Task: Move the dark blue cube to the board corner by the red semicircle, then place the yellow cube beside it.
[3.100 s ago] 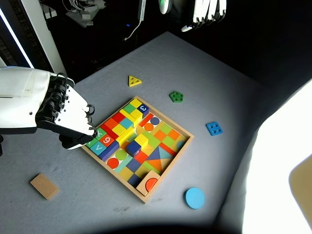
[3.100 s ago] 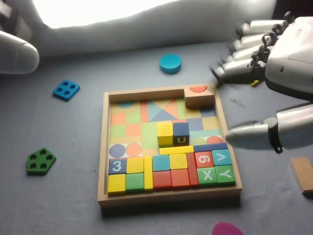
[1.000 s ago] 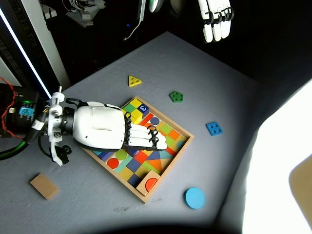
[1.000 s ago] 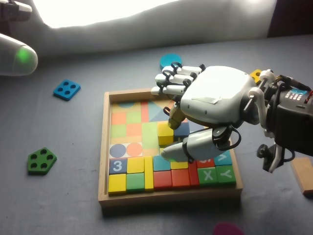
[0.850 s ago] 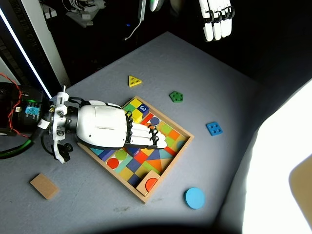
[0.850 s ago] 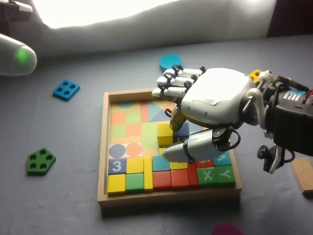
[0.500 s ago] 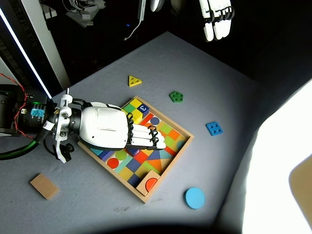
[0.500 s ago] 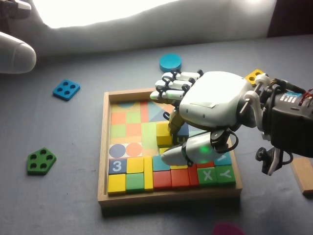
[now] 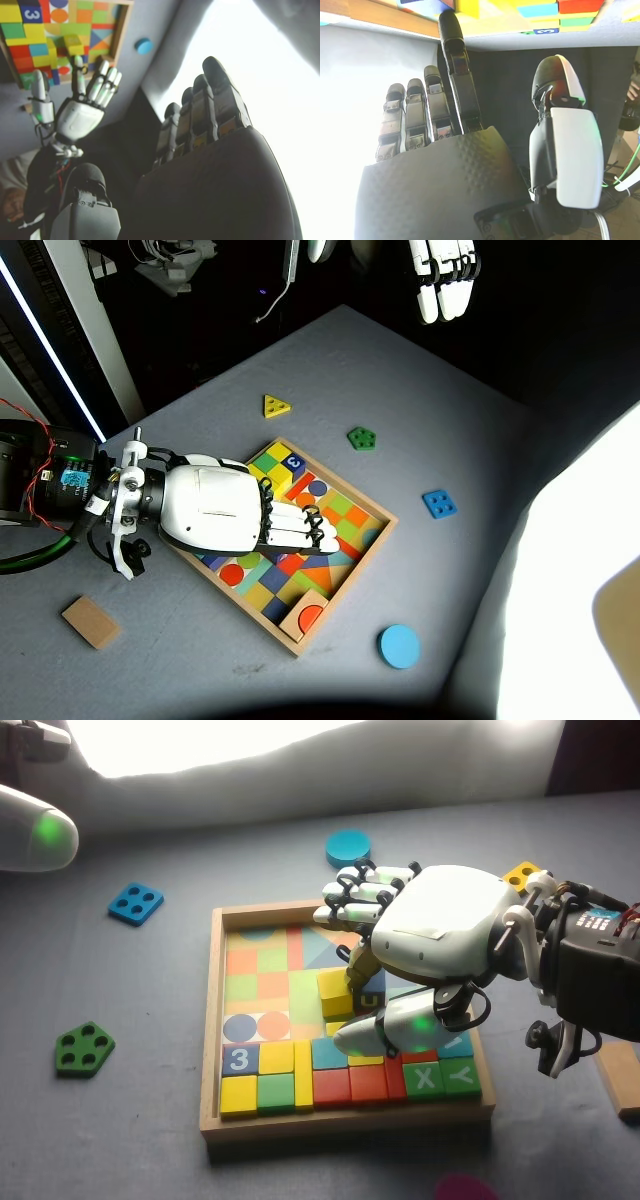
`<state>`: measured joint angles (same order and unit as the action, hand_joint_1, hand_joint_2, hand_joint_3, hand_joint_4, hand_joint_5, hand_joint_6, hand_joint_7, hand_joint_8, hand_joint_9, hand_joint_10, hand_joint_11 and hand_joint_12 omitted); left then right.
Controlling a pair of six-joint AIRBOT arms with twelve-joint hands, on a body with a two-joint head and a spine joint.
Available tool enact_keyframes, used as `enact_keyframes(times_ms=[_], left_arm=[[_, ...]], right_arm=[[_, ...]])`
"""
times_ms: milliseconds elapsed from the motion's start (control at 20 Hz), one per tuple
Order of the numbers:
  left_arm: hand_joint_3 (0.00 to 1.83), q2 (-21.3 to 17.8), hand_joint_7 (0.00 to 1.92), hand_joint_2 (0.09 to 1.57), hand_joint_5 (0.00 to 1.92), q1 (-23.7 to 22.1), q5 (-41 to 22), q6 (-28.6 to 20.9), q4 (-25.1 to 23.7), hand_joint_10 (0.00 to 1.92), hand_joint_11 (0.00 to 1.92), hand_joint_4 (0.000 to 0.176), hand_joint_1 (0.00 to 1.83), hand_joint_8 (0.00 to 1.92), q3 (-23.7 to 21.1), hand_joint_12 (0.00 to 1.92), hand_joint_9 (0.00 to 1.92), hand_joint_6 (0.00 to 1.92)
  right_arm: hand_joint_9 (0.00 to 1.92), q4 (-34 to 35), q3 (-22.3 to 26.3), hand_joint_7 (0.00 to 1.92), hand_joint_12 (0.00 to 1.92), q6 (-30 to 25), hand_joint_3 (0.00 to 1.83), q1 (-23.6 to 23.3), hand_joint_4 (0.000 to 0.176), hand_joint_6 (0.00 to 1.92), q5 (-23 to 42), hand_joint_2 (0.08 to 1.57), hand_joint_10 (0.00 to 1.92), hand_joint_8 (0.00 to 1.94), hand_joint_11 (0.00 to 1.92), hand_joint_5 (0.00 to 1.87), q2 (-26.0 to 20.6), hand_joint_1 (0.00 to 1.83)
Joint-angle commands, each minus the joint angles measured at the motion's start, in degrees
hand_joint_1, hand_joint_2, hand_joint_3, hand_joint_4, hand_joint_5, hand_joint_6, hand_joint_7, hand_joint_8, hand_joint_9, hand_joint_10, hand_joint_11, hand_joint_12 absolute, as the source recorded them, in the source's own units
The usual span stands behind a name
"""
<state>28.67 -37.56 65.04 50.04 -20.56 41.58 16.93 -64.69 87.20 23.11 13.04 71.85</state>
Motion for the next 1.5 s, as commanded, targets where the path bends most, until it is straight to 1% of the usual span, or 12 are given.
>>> enact_keyframes(times_ms=[0, 200, 250, 300, 450, 550, 650, 750, 1050, 1100, 1200, 1450], left_arm=[[0.00, -0.07, 0.10, 1.09, 0.07, -0.62, -5.40, -0.06, -0.95, 0.00, 0.00, 0.061, 0.00, 0.01, -0.27, 0.48, 0.07, 0.01], [0.00, -0.07, 0.09, 1.10, 0.07, -0.61, -5.40, -0.06, -0.96, 0.01, 0.00, 0.055, 0.00, 0.00, -0.23, 0.45, 0.04, 0.00], [0.00, -0.07, 0.08, 1.10, 0.04, -0.61, -5.40, -0.06, -0.96, 0.00, 0.00, 0.044, 0.00, 0.00, -0.23, 0.43, 0.04, 0.00], [0.00, -0.07, 0.11, 1.10, 0.05, -0.61, -5.40, -0.06, -0.96, 0.01, 0.00, 0.039, 0.00, 0.02, -0.23, 0.43, 0.06, 0.01], [0.00, -0.07, 0.12, 1.10, 0.08, -0.62, -5.40, -0.06, -0.96, 0.01, 0.00, 0.041, 0.00, 0.01, -0.23, 0.55, 0.09, 0.01], [0.00, -0.07, 0.13, 1.09, 0.08, -0.66, -5.40, -0.06, -0.96, 0.02, 0.00, 0.045, 0.00, 0.01, -0.24, 0.56, 0.11, 0.01], [0.00, -0.07, 0.13, 1.08, 0.07, -0.70, -5.40, -0.06, -0.96, 0.01, 0.00, 0.049, 0.00, 0.01, -0.24, 0.60, 0.11, 0.00], [0.00, -0.06, 0.08, 1.08, 0.04, -0.76, -5.40, -0.06, -0.96, 0.00, 0.00, 0.049, 0.00, 0.00, -0.25, 0.51, 0.08, 0.00], [0.00, -0.04, 0.10, 1.09, 0.06, -1.08, -5.40, -0.06, -0.96, 0.00, 0.00, 0.050, 0.00, 0.00, -0.27, 0.37, 0.06, 0.01], [0.00, -0.03, 0.09, 1.09, 0.04, -1.10, -5.40, -0.06, -0.96, 0.00, 0.00, 0.050, 0.00, 0.00, -0.27, 0.40, 0.06, 0.00], [0.00, -0.03, 0.10, 1.09, 0.05, -1.11, -5.40, -0.06, -0.96, 0.01, 0.00, 0.045, 0.00, 0.00, -0.27, 0.48, 0.07, 0.00], [0.01, -0.02, 0.11, 1.10, 0.06, -1.23, -5.40, -0.06, -0.96, 0.00, 0.00, 0.045, 0.00, 0.00, -0.28, 0.47, 0.08, 0.00]], right_arm=[[0.00, -0.35, -0.32, 0.12, 0.00, 0.33, 0.01, -0.25, 0.000, 0.03, 4.26, 1.15, 0.00, 0.00, 0.00, 0.86, -0.37, 0.00], [0.00, -0.35, -0.32, 0.14, 0.00, 0.33, 0.01, -0.28, 0.000, 0.02, 4.14, 1.15, 0.00, 0.01, 0.00, 0.84, -1.06, 0.00], [0.00, -0.35, -0.32, 0.14, 0.00, 0.33, 0.00, -0.28, 0.001, 0.02, 4.14, 1.13, 0.00, 0.01, 0.00, 0.84, -1.16, 0.00], [0.00, -0.35, -0.32, 0.15, 0.00, 0.33, 0.00, -0.28, 0.011, 0.02, 4.14, 1.13, 0.00, 0.01, 0.00, 0.84, -1.27, 0.00], [0.00, -0.35, -0.32, 0.16, 0.00, 0.33, 0.00, -0.28, 0.012, 0.02, 4.06, 1.12, 0.00, 0.01, 0.00, 0.85, -1.70, 0.00], [0.00, -0.34, -0.32, 0.14, 0.00, 0.33, 0.00, -0.26, 0.000, 0.02, 4.04, 1.11, 0.00, 0.01, 0.00, 0.85, -2.18, 0.00], [0.00, -0.34, -0.34, 0.16, 0.00, 0.33, 0.00, -0.26, 0.000, 0.02, 4.04, 1.12, 0.00, 0.01, 0.00, 0.85, -2.55, 0.00], [0.00, -0.35, -0.43, 0.16, 0.00, 0.33, 0.00, -0.26, 0.000, 0.02, 4.04, 1.13, 0.00, 0.01, 0.00, 0.84, -2.94, 0.00], [0.00, -0.35, -3.44, 0.14, 0.00, 0.28, 0.00, -0.26, 0.003, 0.01, 3.37, 1.14, 0.00, 0.00, 0.00, 0.83, -3.39, 0.00], [0.00, -0.35, -3.95, 0.13, 0.00, 0.26, 0.00, -0.29, 0.007, 0.01, 3.38, 1.13, 0.00, 0.00, 0.00, 0.83, -3.35, 0.00], [0.00, -0.35, -5.17, 0.13, 0.00, 0.04, 0.00, -0.38, 0.004, 0.01, 3.41, 1.13, 0.00, 0.00, 0.00, 0.83, -2.91, 0.00], [0.00, -0.35, -6.84, 0.15, 0.00, 0.05, 0.00, -0.71, 0.000, 0.01, 4.83, 1.13, 0.00, 0.01, 0.00, 0.83, -1.61, 0.00]])
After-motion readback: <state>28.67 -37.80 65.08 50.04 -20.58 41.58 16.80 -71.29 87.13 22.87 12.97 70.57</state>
